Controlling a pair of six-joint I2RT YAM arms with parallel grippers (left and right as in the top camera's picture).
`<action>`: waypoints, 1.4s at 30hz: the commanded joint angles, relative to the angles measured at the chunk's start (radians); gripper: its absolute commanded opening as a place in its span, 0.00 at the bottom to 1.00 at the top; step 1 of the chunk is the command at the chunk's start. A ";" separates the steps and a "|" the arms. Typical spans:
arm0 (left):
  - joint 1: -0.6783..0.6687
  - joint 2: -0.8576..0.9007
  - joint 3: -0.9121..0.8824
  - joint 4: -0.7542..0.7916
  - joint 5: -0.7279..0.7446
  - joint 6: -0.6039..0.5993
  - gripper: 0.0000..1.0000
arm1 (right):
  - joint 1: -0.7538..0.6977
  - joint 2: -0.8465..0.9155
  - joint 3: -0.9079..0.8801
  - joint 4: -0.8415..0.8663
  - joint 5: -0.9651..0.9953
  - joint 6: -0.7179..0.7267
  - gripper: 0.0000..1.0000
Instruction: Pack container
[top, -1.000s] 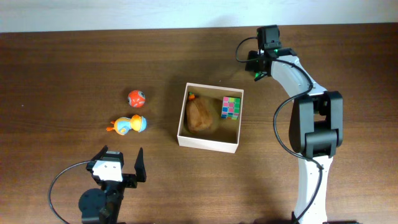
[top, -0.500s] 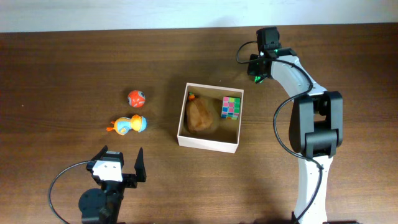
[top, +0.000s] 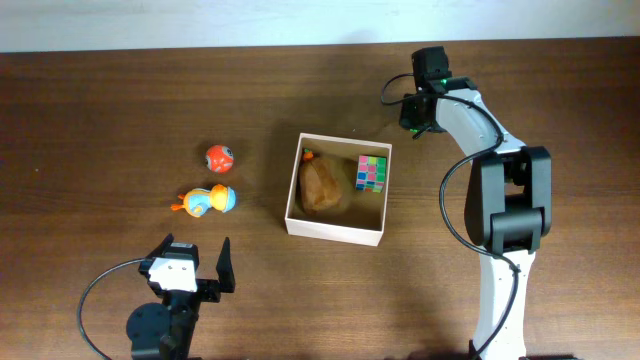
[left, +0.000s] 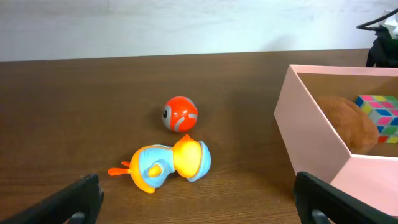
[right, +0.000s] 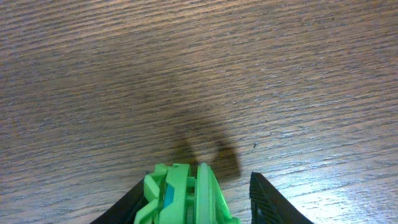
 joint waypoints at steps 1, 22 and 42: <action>0.007 -0.010 -0.005 0.000 0.010 0.019 0.99 | 0.002 0.018 0.016 0.002 0.016 -0.009 0.42; 0.007 -0.010 -0.005 0.000 0.010 0.019 0.99 | 0.002 0.018 0.114 -0.076 0.095 -0.085 0.39; 0.007 -0.010 -0.005 0.000 0.010 0.019 0.99 | 0.003 0.018 0.132 -0.140 0.080 -0.084 0.27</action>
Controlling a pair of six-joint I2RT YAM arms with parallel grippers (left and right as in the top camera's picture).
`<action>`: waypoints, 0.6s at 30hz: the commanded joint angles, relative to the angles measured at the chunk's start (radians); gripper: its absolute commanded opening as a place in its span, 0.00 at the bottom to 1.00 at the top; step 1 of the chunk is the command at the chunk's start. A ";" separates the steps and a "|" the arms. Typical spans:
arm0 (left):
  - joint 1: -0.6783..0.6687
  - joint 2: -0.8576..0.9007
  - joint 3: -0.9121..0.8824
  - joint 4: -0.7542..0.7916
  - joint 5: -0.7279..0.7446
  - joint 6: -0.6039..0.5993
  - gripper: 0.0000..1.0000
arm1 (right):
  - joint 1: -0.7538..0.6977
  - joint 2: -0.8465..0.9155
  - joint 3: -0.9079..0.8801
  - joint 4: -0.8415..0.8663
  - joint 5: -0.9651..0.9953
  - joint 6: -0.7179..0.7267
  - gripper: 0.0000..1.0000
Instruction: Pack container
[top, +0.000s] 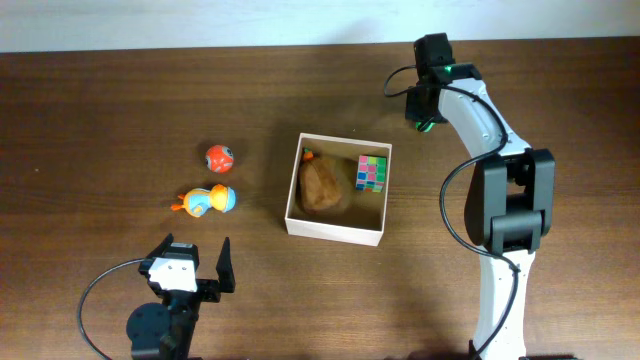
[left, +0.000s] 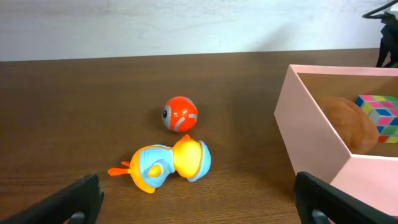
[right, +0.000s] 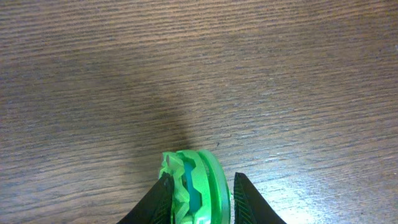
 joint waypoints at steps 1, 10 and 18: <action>0.007 -0.010 -0.005 0.000 0.010 0.019 0.99 | 0.003 0.016 0.019 -0.004 0.006 -0.006 0.27; 0.007 -0.010 -0.005 0.000 0.010 0.019 0.99 | 0.003 0.016 0.019 -0.003 0.006 -0.007 0.18; 0.007 -0.010 -0.005 0.000 0.010 0.019 0.99 | 0.003 0.016 0.021 -0.003 0.007 -0.011 0.16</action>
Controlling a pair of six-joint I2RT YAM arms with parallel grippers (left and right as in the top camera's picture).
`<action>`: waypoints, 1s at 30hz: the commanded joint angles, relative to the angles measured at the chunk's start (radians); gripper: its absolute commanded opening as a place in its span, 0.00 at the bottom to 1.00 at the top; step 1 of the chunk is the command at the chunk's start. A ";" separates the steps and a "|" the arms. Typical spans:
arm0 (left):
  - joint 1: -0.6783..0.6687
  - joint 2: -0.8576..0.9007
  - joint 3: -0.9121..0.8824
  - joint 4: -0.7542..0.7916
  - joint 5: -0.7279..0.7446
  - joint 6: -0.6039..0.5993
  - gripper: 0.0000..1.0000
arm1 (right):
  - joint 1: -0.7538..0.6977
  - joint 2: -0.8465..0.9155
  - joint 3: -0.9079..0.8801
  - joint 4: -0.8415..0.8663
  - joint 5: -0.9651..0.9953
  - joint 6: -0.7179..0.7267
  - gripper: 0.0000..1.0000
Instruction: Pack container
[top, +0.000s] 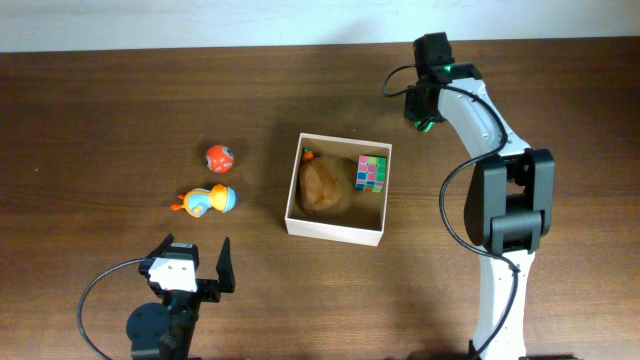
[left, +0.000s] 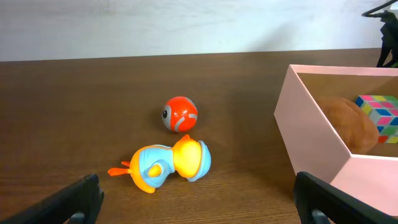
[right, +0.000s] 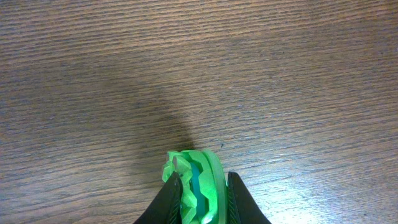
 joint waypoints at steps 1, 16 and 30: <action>0.007 -0.010 -0.005 0.000 0.010 0.019 0.99 | 0.003 0.016 0.018 -0.005 0.014 -0.010 0.16; 0.007 -0.010 -0.005 0.000 0.010 0.019 0.99 | 0.003 0.011 0.218 -0.174 0.059 -0.096 0.16; 0.007 -0.010 -0.005 0.000 0.010 0.019 0.99 | 0.093 0.008 0.467 -0.470 0.109 -0.156 0.16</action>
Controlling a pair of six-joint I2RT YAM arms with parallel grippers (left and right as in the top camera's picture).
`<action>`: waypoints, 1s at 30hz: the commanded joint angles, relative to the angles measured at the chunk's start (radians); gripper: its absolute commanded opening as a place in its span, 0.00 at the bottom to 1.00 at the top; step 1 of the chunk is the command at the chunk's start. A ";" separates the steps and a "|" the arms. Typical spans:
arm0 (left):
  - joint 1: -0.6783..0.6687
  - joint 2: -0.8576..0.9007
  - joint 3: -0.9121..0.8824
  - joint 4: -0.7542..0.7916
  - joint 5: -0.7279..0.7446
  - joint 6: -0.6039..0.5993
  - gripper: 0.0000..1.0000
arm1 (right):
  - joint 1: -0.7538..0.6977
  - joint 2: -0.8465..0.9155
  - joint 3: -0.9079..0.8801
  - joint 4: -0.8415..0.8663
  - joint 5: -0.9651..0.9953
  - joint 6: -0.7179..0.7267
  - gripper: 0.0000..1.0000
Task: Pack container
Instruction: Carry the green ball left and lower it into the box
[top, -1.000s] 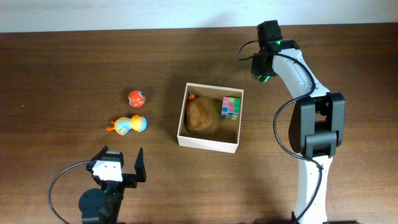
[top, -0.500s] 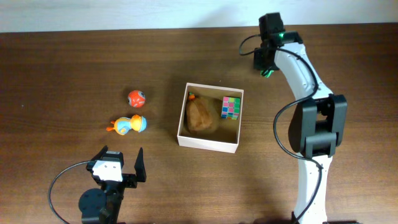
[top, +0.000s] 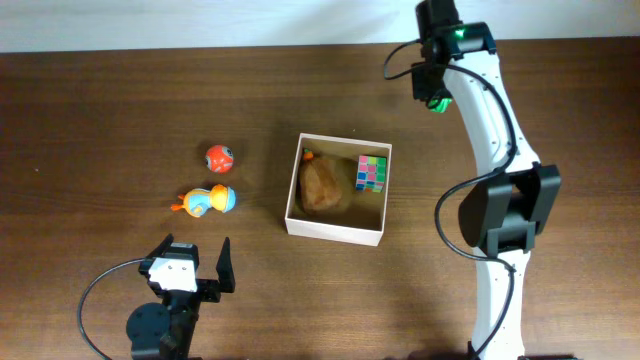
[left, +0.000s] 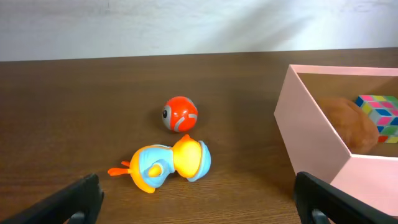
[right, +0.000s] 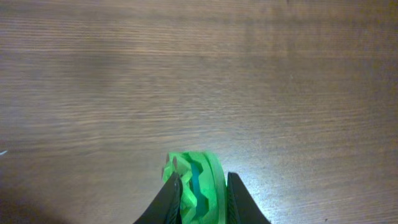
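A pale pink open box (top: 335, 228) sits mid-table and holds a brown plush (top: 322, 186) and a multicoloured cube (top: 372, 172). My right gripper (right: 197, 199) is shut on a green toothed toy (right: 196, 177), held above the wood at the table's far right; overhead the green toy (top: 437, 104) shows under the right gripper (top: 437, 95). An orange ball (top: 219, 158) and an orange-and-blue duck toy (top: 205, 201) lie left of the box. My left gripper (left: 198, 214) stands open near the front edge, behind the duck toy (left: 168, 165) and ball (left: 180, 113).
The right arm (top: 490, 130) arches from the table's right side to the far edge. The pink box wall (left: 308, 134) stands right of the left gripper. A white wall runs along the table's far edge.
My right gripper, still shut on the green toy, has risen off the table and shifted toward the far edge. The left arm and the other objects have not moved.
At first my right gripper stood open around the green toy on the table beyond the box. Then the jaws were narrowed on it, then shut on it. Now the toy hangs in the gripper above the wood. The left arm stayed still throughout.
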 joint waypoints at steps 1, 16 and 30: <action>0.007 -0.010 -0.005 0.000 0.010 0.019 0.99 | 0.056 0.003 0.060 -0.043 -0.001 -0.040 0.16; 0.007 -0.010 -0.005 0.000 0.010 0.019 0.99 | 0.228 -0.081 0.093 -0.172 -0.257 -0.139 0.16; 0.007 -0.010 -0.005 0.000 0.010 0.019 0.99 | 0.335 -0.130 0.071 -0.272 -0.278 -0.144 0.16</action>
